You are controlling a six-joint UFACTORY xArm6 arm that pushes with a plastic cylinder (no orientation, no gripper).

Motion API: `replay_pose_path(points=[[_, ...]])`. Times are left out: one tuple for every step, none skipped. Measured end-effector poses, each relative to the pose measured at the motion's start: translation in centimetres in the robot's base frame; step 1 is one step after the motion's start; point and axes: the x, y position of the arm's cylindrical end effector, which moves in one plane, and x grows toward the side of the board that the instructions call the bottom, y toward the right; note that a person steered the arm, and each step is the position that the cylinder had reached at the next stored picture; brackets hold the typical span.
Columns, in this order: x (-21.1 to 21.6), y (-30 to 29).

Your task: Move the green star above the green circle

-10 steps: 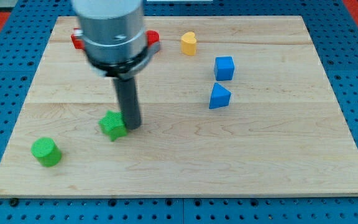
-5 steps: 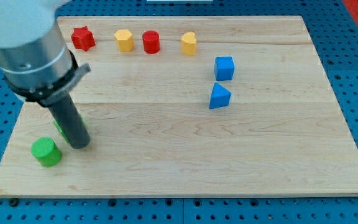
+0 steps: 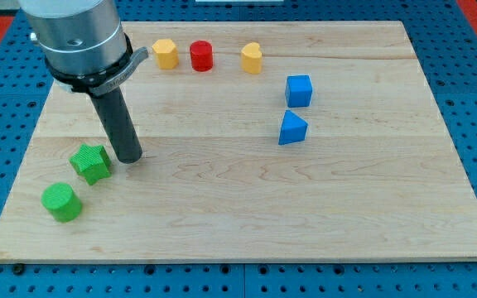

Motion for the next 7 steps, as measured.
replay_pose_path(points=[[0.0,0.0],[0.1,-1.1],[0.2,-3.1],[0.2,-3.2],[-1.2,2.7],[-0.6,11.0],[-2.4,21.0]])
